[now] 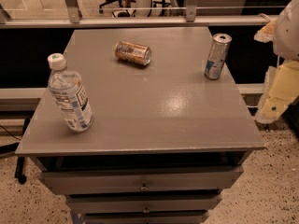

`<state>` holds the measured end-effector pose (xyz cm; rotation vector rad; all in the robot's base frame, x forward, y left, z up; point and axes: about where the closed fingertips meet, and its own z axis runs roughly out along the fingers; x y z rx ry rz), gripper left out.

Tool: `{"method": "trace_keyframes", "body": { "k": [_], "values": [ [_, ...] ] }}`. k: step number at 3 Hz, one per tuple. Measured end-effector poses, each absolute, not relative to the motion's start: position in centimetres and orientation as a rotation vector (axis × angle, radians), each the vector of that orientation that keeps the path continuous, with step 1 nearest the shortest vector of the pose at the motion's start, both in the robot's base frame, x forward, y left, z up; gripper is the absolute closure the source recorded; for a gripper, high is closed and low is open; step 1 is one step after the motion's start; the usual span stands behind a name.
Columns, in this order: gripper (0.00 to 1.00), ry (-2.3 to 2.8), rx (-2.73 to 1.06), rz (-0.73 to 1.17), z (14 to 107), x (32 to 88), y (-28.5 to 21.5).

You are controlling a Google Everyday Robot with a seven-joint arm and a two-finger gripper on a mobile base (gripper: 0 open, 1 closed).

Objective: Place orange can upright

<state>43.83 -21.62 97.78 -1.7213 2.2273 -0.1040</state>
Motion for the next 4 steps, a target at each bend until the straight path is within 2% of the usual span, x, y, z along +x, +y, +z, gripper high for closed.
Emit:
{"method": "trace_keyframes", "body": {
  "k": [2,4],
  "values": [
    [0.00,2.189,-1.700,-0.084,97.5,45.4,-20.4],
    [0.00,2.109,-1.645,0.064,95.0,54.0,-13.1]
  ]
}}
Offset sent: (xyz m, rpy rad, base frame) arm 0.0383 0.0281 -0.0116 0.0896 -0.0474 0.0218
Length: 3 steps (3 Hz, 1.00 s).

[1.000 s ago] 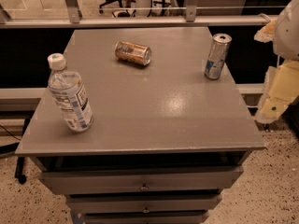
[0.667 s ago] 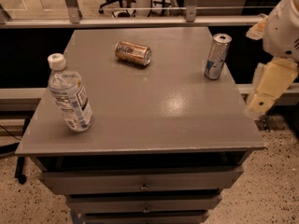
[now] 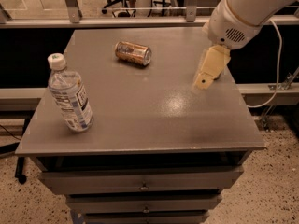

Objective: Place orange can upright

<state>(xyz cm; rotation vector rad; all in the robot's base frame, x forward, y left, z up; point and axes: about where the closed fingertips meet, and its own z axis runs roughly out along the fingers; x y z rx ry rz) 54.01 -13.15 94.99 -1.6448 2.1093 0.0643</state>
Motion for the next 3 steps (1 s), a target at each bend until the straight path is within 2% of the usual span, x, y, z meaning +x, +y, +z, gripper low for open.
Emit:
{"method": "trace_keyframes", "body": {
  "k": [2,3],
  "values": [
    [0.00,2.084,-1.615,0.085,94.9,55.1,-11.9],
    [0.00,2.031,-1.568,0.134,94.6,58.7,-8.9]
  ]
}}
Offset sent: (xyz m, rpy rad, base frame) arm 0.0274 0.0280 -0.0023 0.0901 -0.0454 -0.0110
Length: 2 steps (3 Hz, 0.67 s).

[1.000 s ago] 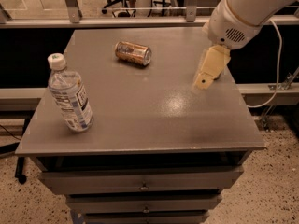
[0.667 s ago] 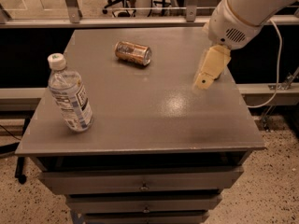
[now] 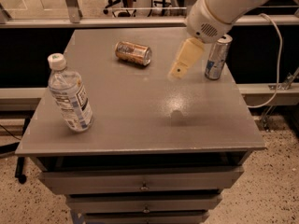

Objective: Place orange can upright

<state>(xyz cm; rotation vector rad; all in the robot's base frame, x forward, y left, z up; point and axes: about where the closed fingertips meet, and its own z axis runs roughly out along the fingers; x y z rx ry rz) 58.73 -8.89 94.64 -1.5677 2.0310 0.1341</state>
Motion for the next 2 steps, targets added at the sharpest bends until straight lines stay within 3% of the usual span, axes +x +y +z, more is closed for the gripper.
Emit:
{"method": "trace_keyframes", "body": {
  "k": [2],
  "values": [
    [0.00,1.945,-1.479,0.221,93.2,66.6,-2.3]
  ]
}}
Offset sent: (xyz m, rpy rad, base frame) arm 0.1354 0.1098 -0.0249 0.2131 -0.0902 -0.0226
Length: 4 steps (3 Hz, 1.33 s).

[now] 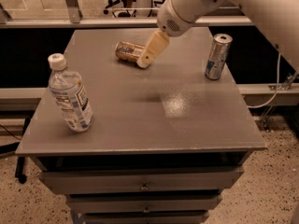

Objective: Place orange can upright

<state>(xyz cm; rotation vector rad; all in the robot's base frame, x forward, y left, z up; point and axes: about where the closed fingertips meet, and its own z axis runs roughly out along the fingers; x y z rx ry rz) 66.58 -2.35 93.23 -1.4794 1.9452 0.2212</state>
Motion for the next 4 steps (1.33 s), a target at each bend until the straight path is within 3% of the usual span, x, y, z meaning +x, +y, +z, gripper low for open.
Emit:
{"method": "trace_keyframes", "body": {
  "k": [2,4],
  "values": [
    [0.00,1.917,-1.431,0.244,91.2,73.0,3.2],
    [0.00,1.962,-1.477,0.241,88.3,75.5,6.8]
  ]
}}
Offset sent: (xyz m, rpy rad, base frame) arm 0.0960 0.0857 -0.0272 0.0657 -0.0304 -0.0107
